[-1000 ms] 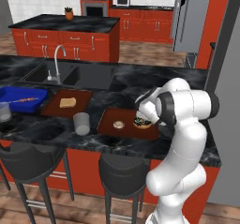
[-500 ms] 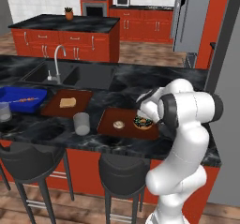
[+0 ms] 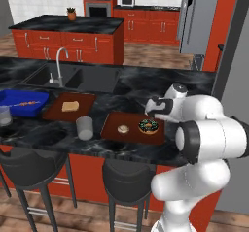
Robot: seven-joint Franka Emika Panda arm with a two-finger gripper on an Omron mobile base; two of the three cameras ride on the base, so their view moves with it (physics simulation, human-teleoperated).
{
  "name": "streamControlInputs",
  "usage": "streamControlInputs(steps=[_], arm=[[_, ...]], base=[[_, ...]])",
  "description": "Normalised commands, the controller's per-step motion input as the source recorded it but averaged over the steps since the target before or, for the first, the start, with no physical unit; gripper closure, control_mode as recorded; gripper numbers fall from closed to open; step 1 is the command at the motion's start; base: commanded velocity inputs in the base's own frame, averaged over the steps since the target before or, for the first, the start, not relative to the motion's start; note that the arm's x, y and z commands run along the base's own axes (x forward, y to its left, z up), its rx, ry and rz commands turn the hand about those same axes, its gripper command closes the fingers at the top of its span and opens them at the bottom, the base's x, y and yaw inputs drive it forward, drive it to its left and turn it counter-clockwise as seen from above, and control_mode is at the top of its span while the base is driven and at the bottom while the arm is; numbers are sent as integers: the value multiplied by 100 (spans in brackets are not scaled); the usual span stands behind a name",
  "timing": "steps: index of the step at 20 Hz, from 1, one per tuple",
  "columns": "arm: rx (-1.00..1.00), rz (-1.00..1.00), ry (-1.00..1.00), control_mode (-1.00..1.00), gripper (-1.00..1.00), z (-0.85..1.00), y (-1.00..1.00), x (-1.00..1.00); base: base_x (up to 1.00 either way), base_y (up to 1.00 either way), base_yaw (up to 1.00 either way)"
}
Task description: Take the donut and cupcake from the fridge and place them on the empty tray on the dining counter.
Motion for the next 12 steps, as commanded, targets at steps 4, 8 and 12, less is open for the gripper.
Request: streamControlInputs(steps=[4, 8, 12], arm=[[-8, 1, 14, -100, -100, 100, 0, -81], [-3, 6, 7, -100, -100, 100, -1, -66], [-1, 8, -9, -100, -100, 99, -8, -95]], base=[[0, 0, 0], [0, 0, 0], [0, 0, 0]])
